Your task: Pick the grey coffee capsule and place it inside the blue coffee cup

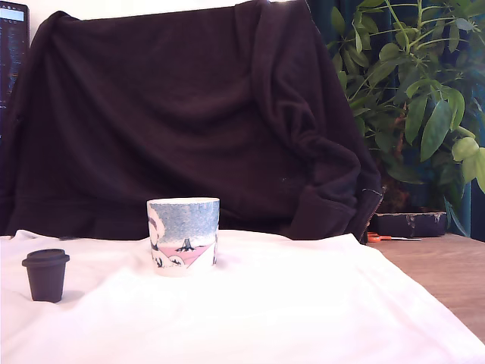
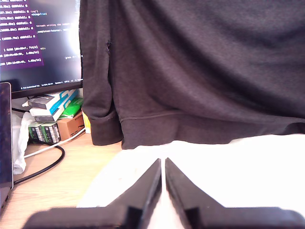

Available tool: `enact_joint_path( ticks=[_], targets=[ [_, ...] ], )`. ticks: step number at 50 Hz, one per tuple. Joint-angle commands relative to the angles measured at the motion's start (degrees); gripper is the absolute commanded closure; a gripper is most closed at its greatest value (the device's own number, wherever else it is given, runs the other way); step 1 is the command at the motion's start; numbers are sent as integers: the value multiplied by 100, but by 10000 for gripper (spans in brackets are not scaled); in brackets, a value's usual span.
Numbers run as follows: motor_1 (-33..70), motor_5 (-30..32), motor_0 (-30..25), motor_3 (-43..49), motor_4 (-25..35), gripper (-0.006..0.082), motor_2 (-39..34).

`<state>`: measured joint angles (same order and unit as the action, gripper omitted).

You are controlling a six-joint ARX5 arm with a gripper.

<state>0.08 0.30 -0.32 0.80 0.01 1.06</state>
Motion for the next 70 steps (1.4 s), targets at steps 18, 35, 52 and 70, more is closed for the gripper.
enact_joint_path(
  ticks=[18,35,52,70],
  targets=[
    [-81,-885,-236,-186,1668,786,-59],
    [120,-1687,-304,-350,2581,786,33],
    [1545,-1005,-828,-188,2479,755,33],
    [2625,-737,-1740,-400,1770,130,33]
  ],
)
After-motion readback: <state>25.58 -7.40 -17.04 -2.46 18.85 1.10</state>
